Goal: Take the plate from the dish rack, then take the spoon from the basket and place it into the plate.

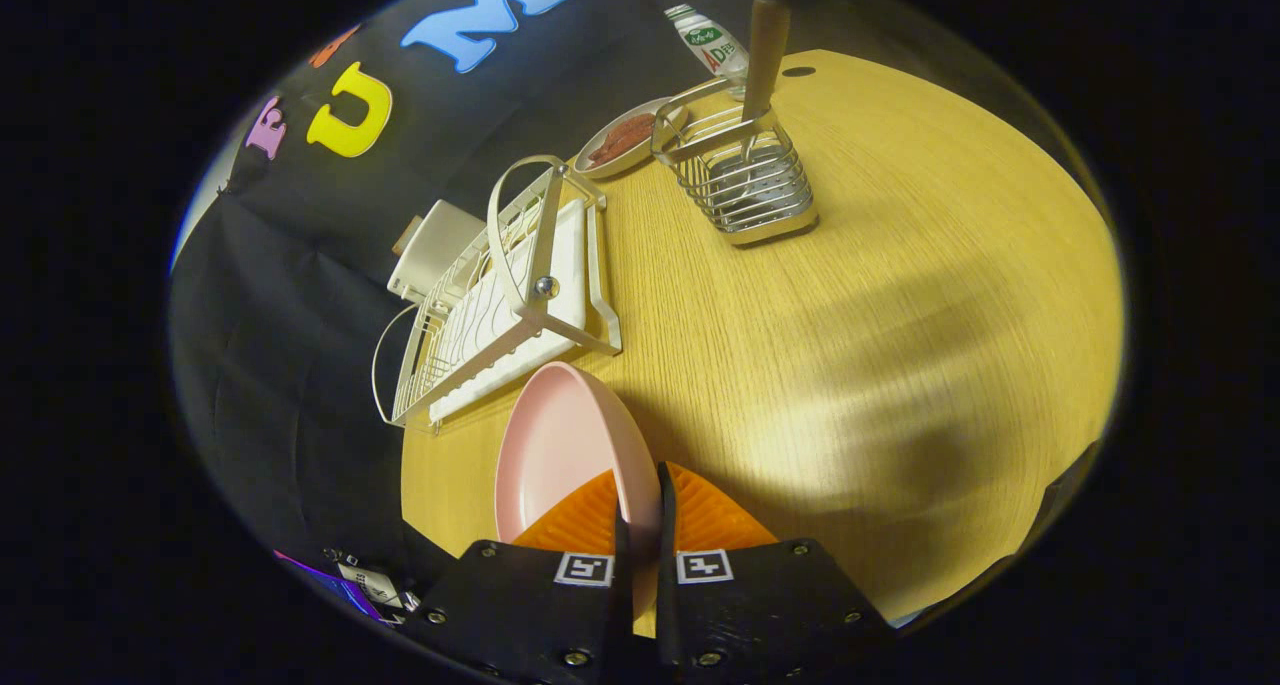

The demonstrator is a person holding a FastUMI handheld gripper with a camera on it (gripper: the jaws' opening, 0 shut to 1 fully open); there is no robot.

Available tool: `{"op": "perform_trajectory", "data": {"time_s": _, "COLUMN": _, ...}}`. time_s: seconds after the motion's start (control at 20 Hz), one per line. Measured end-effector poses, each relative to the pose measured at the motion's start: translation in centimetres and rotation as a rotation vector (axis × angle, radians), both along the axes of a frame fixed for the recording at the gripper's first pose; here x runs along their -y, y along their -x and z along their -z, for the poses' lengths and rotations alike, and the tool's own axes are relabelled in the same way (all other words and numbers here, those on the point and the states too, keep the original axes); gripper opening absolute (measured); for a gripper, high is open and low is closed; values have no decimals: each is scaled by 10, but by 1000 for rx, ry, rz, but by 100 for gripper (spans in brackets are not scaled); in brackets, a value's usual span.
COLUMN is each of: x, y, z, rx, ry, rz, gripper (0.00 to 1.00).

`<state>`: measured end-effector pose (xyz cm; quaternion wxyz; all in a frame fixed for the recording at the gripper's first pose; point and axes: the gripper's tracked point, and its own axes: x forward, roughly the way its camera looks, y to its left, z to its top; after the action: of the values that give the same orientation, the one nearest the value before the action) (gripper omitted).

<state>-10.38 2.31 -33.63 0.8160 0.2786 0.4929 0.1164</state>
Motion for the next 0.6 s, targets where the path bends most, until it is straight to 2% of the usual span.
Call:
{"op": "perform_trajectory", "data": {"time_s": 0.25, "x": 2, "y": -4, "z": -4, "rx": 44, "ry": 10, "rz": 6, "gripper": 13}}
{"op": "perform_trajectory", "data": {"time_s": 0.4, "x": 28, "y": -15, "z": -28, "rx": 176, "ry": 124, "rz": 4, "gripper": 33}}
{"op": "perform_trajectory", "data": {"time_s": 0.5, "x": 47, "y": -22, "z": -43, "rx": 301, "ry": 223, "rz": 13, "gripper": 34}}
{"op": "perform_trajectory", "data": {"time_s": 0.55, "x": 59, "y": -26, "z": -52, "rx": 355, "ry": 279, "rz": 24, "gripper": 41}}
{"op": "perform_trajectory", "data": {"time_s": 0.6, "x": 72, "y": -30, "z": -65, "rx": 418, "ry": 343, "rz": 44, "gripper": 43}}
